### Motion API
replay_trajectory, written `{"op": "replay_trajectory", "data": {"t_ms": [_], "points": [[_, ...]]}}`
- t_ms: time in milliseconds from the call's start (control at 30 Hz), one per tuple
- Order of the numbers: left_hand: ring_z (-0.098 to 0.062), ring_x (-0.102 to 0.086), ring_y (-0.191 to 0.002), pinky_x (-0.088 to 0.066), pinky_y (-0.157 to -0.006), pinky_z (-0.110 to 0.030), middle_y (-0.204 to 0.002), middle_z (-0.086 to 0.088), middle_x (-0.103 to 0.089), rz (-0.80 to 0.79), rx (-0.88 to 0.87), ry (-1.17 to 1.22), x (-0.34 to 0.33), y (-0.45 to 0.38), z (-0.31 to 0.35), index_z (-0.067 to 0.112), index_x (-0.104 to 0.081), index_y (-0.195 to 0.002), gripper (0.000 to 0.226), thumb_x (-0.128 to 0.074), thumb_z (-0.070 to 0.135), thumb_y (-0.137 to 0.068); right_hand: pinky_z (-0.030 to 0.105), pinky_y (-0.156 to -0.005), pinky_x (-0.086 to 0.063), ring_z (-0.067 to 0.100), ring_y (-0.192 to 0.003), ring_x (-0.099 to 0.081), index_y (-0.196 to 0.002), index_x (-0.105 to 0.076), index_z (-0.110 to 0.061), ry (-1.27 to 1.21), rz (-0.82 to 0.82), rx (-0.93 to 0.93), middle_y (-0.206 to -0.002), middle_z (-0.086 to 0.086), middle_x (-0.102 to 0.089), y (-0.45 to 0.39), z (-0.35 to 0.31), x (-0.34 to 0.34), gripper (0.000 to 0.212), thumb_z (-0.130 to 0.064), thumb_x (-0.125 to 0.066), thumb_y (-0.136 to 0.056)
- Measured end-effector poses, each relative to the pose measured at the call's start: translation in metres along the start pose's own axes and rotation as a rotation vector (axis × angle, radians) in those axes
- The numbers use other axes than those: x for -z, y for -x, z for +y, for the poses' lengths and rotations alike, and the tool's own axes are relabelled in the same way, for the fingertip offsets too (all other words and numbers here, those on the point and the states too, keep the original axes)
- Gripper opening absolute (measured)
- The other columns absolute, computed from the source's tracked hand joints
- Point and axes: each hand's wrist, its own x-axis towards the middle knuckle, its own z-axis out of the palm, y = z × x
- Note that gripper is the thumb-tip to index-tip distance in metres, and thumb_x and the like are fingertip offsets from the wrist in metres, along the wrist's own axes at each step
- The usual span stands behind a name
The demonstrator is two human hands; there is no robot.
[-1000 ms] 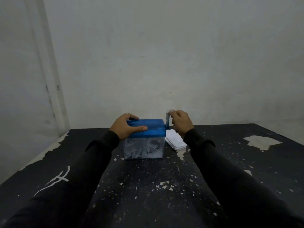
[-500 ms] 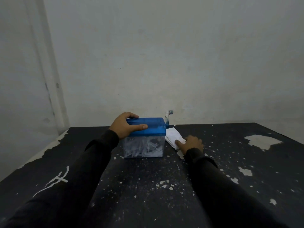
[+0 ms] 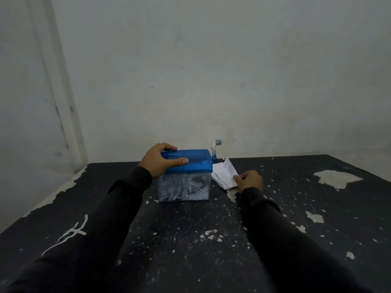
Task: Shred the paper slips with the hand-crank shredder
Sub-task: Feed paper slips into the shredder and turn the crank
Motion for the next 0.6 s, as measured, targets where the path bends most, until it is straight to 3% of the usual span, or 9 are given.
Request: {"op": "replay_trajectory", "data": {"t_ms": [100, 333, 433, 500, 600], "points": [[-0.012, -0.062, -0.105, -0.05, -0.081, -0.022, -0.117, 0.004, -0.063, 0.009, 0.013, 0.015, -0.001, 0.001, 0.0, 0.029, -0.068, -0.11, 0.078, -0.086, 0.073, -0.049, 0.038, -0.085, -0.054, 0.023, -0.084, -0.064, -0.084, -0.071, -0.009, -0.027, 0.039, 0.026, -0.087, 0.01, -0.07, 0.006, -0.003, 0.006, 0.025, -0.031, -0.067, -0.096], [-0.01, -0.06, -0.105, -0.047, -0.077, -0.016, -0.117, 0.006, -0.062, 0.034, -0.018, 0.017, -0.002, 0.005, 0.0, 0.024, -0.069, -0.114, 0.065, -0.088, 0.061, -0.063, 0.033, -0.082, -0.046, 0.025, -0.098, -0.059, -0.112, -0.064, -0.005, -0.384, 0.096, 0.171, -0.11, 0.011, -0.065, 0.023, -0.012, 0.02, 0.021, -0.018, -0.053, -0.101], [-0.008, -0.061, -0.104, -0.049, -0.079, -0.019, -0.116, 0.007, -0.063, 0.043, -0.04, 0.023, -0.003, 0.008, 0.0, 0.025, -0.069, -0.113, 0.064, -0.082, 0.069, -0.068, 0.044, -0.081, -0.058, 0.03, -0.102, -0.061, -0.117, -0.058, -0.013, -0.529, 0.106, 0.282, -0.112, 0.007, -0.06, 0.029, -0.028, 0.026, 0.02, -0.013, -0.051, -0.098], [-0.011, -0.062, -0.105, -0.05, -0.087, -0.026, -0.114, 0.006, -0.066, 0.034, -0.059, 0.017, -0.002, 0.007, 0.002, 0.028, -0.07, -0.109, 0.064, -0.066, 0.08, -0.071, 0.048, -0.08, -0.062, 0.033, -0.099, -0.064, -0.114, -0.056, -0.02, -0.595, 0.101, 0.343, -0.11, 0.007, -0.06, 0.033, -0.039, 0.031, 0.02, -0.01, -0.052, -0.097], [-0.013, -0.061, -0.112, -0.044, -0.095, -0.028, -0.117, 0.005, -0.068, 0.056, -0.097, 0.031, 0.0, 0.004, 0.003, 0.029, -0.07, -0.109, 0.057, -0.056, 0.076, -0.079, 0.034, -0.065, -0.061, 0.029, -0.083, -0.067, -0.113, -0.058, -0.017, -0.692, 0.148, 0.461, -0.104, 0.006, -0.064, 0.042, -0.061, 0.044, 0.02, -0.007, -0.055, -0.097]]}}
